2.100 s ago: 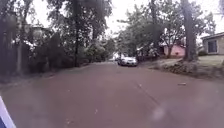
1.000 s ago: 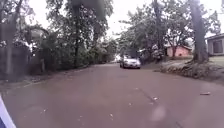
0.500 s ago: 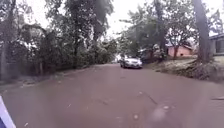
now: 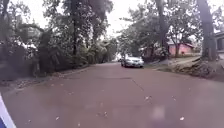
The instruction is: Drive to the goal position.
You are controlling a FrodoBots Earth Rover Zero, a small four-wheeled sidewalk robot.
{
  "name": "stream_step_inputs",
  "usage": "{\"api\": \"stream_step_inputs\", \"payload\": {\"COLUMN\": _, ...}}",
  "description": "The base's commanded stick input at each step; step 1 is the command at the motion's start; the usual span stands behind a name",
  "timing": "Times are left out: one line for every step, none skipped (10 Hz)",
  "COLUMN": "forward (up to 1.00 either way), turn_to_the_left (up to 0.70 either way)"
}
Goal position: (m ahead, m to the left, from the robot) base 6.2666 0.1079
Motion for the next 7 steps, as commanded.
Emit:
{"api": "stream_step_inputs", "payload": {"forward": 0.70, "turn_to_the_left": 0.00}}
{"api": "stream_step_inputs", "payload": {"forward": 0.70, "turn_to_the_left": 0.00}}
{"api": "stream_step_inputs", "payload": {"forward": 0.70, "turn_to_the_left": 0.00}}
{"api": "stream_step_inputs", "payload": {"forward": 0.70, "turn_to_the_left": 0.00}}
{"api": "stream_step_inputs", "payload": {"forward": 0.70, "turn_to_the_left": 0.00}}
{"api": "stream_step_inputs", "payload": {"forward": 0.70, "turn_to_the_left": 0.00}}
{"api": "stream_step_inputs", "payload": {"forward": 0.70, "turn_to_the_left": 0.00}}
